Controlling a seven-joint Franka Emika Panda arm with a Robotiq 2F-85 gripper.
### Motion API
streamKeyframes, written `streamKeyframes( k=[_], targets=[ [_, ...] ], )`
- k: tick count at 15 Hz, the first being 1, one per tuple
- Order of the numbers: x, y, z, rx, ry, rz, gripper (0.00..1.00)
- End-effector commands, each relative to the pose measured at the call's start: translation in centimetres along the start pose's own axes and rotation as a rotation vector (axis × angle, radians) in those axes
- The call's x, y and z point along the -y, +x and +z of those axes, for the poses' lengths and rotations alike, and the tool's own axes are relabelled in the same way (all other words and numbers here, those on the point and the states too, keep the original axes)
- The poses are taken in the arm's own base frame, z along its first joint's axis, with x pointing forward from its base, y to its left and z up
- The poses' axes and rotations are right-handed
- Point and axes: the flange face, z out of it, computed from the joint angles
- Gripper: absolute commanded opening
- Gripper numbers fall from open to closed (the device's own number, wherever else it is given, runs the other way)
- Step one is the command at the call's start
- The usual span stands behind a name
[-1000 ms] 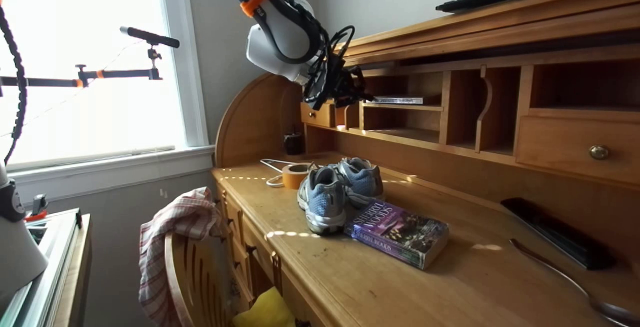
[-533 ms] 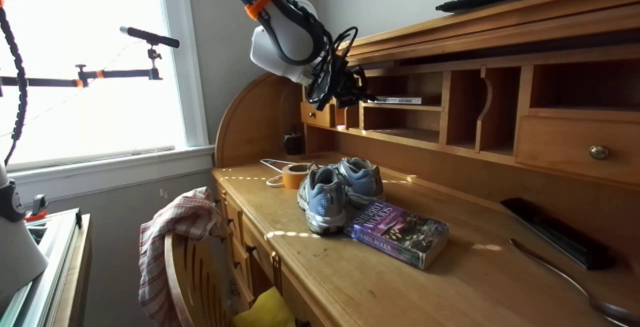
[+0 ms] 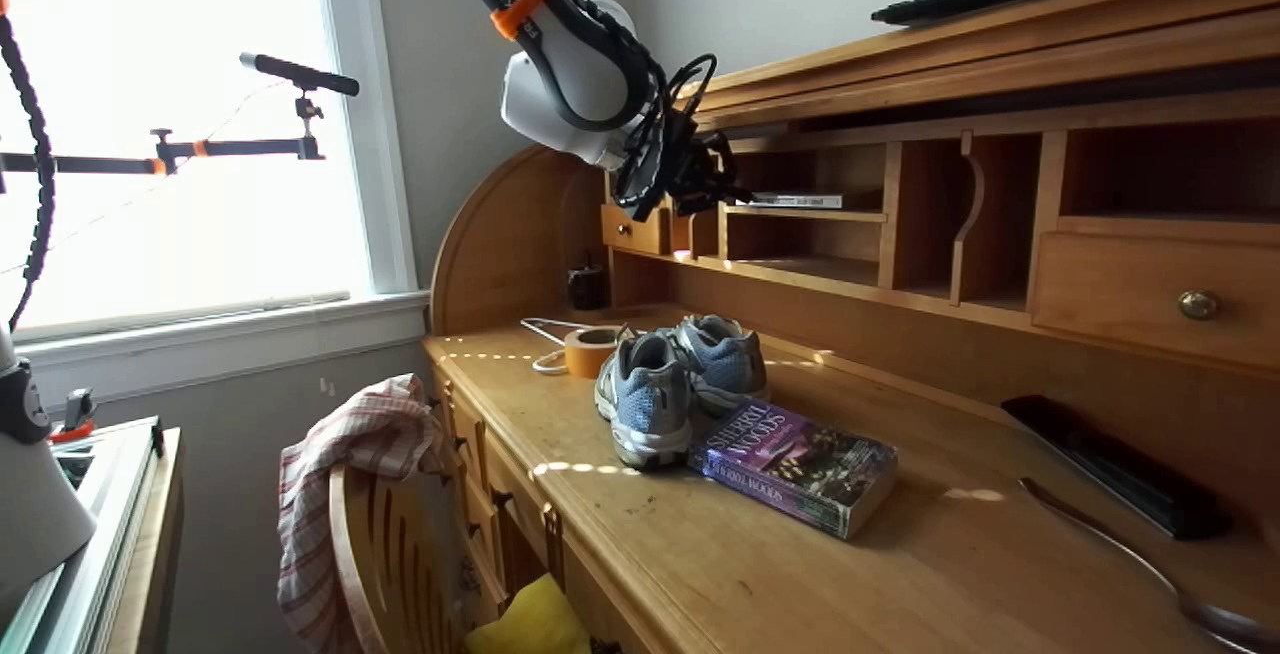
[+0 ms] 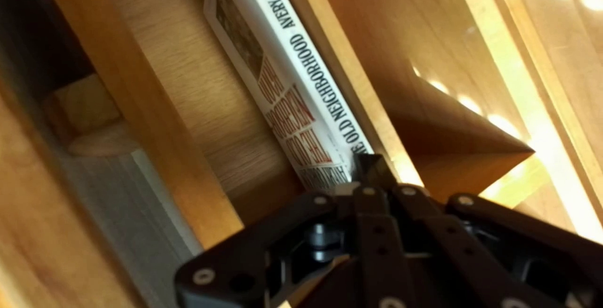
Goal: Put the white book on the topmost middle shelf.
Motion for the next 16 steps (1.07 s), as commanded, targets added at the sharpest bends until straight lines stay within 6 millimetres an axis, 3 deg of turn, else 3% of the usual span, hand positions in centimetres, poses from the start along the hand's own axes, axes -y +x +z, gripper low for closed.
streamKeyframes(
  k=[1, 4, 5, 8, 13, 15, 16],
  targets=[
    [1.0, -1.1, -2.3, 0.004, 0.043, 0.064, 0.00],
    [1.9, -1.7, -5.4, -0.070, 0.011, 0.092, 0.00],
    [2.2, 0.6, -7.0, -0.067, 0.008, 0.092, 0.00],
    [4.2, -0.2, -11.0, -0.051, 0.144, 0.123, 0.00],
    [4.9, -5.9, -14.8, 0.090, 0.342, 0.250, 0.00],
    [4.4, -8.0, -15.7, 0.145, 0.393, 0.307, 0.18],
    [3.9, -8.7, -16.3, 0.163, 0.412, 0.337, 0.34]
  ],
)
